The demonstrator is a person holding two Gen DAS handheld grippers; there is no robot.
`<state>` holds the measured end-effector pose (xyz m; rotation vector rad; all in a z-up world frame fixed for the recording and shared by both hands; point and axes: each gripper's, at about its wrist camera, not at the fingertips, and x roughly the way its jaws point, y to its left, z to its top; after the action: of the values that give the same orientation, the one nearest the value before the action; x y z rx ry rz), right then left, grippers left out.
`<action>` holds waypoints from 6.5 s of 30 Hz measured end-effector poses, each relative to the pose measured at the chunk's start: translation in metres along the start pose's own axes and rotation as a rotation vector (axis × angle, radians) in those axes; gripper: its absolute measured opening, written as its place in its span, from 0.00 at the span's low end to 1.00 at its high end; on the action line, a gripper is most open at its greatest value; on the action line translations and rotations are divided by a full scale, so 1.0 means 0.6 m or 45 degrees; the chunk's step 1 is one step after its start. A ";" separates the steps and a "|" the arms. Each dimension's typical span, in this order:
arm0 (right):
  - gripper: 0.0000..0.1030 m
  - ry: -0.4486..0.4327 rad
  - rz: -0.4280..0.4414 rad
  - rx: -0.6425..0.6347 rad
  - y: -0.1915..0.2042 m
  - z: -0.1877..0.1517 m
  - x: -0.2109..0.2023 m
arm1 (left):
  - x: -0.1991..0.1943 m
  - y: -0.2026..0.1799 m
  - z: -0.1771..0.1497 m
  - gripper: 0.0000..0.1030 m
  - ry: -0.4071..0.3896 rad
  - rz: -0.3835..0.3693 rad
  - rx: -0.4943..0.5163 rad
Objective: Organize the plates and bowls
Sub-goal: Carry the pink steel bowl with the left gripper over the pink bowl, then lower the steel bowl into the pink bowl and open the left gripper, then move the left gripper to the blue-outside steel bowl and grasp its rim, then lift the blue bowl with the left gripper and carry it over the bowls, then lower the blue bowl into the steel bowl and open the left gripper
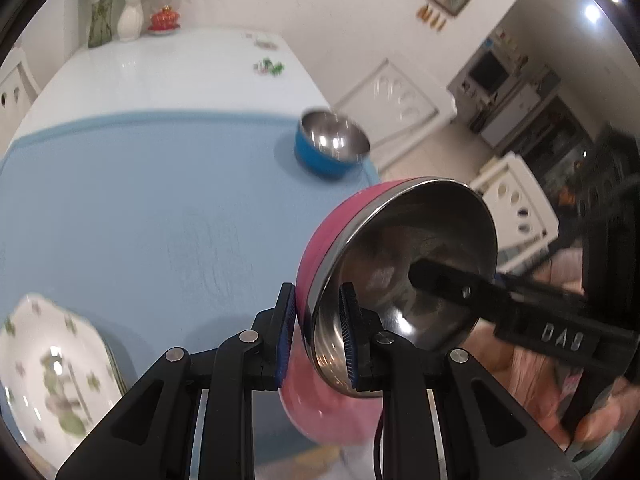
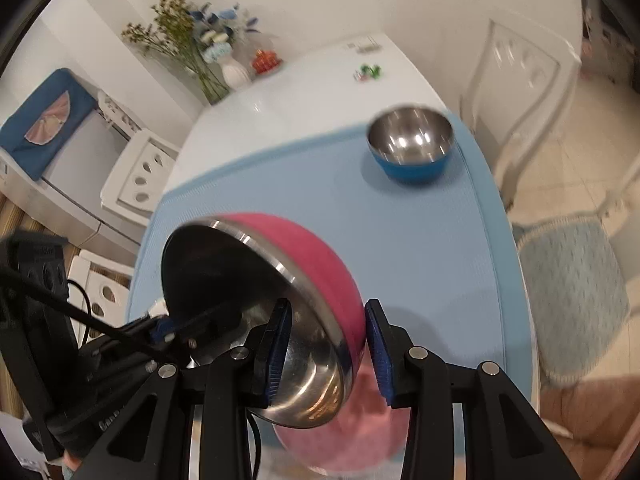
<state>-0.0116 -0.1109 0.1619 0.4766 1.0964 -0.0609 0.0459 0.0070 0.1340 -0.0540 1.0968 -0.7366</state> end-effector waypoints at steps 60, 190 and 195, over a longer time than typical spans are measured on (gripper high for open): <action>0.53 0.001 0.154 0.236 -0.087 -0.001 0.001 | 0.017 0.000 0.026 0.29 0.036 0.156 -0.003; 0.41 0.241 0.017 0.220 -0.065 -0.096 -0.009 | 0.014 0.033 -0.065 0.26 0.046 0.054 -0.071; 0.42 0.274 0.013 0.229 -0.060 -0.099 0.008 | 0.013 0.023 -0.068 0.26 0.030 0.074 -0.049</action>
<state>-0.0691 -0.1182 0.1236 0.6615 1.3060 -0.1012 0.0216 0.0255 0.1028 -0.0464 1.1306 -0.6658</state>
